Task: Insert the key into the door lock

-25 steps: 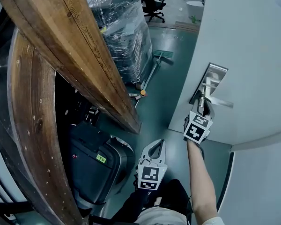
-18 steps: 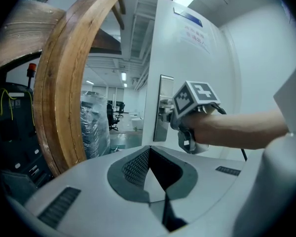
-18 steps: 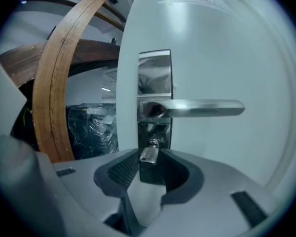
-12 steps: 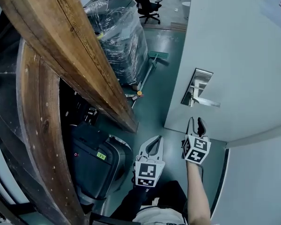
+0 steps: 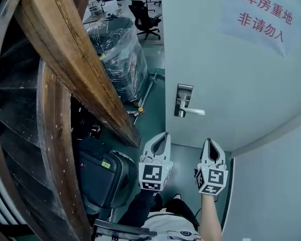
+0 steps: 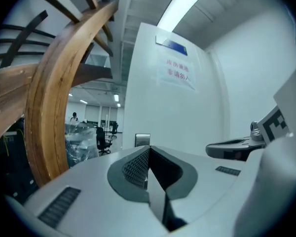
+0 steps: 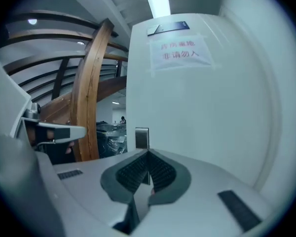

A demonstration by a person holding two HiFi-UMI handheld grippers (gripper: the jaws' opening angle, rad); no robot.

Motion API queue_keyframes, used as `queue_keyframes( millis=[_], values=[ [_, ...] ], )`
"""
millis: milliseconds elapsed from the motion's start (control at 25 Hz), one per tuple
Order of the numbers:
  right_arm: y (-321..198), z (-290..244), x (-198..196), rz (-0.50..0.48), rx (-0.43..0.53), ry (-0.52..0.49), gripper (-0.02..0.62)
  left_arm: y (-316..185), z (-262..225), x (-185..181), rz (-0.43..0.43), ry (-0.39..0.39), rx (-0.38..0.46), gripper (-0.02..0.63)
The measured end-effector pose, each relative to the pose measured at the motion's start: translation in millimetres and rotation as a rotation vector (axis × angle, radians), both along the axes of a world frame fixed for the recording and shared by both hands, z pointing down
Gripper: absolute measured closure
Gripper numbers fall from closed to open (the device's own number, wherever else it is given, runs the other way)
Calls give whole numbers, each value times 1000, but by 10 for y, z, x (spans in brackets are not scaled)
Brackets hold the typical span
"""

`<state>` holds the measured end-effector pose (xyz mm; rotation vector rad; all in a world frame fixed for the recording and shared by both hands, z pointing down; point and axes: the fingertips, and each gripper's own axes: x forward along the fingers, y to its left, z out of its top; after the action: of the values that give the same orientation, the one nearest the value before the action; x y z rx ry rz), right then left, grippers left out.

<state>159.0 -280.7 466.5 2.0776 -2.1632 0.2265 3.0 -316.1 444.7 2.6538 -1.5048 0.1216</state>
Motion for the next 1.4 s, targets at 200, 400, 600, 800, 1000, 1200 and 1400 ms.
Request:
queue_keyframes(
  millis=[200, 400, 600, 800, 1000, 1200, 1400],
  values=[
    [293, -754, 164, -11, 122, 33, 588, 158, -701, 255, 39, 6, 105, 603],
    [442, -1250, 273, -17, 221, 22, 588, 249, -1153, 422, 57, 1, 178, 603],
    [512, -1408, 319, -17, 289, 4, 588, 319, -1273, 525, 75, -4, 220, 603],
    [537, -1480, 300, -37, 306, 12, 589, 379, -1334, 607, 87, -4, 235, 603],
    [516, -1490, 303, -48, 308, 18, 589, 387, -1346, 661, 91, -2, 240, 603],
    [479, -1476, 283, -53, 300, 22, 589, 371, -1331, 664, 89, -3, 237, 603],
    [425, -1448, 236, -59, 294, 15, 591, 333, -1310, 687, 104, -5, 229, 603]
  ],
)
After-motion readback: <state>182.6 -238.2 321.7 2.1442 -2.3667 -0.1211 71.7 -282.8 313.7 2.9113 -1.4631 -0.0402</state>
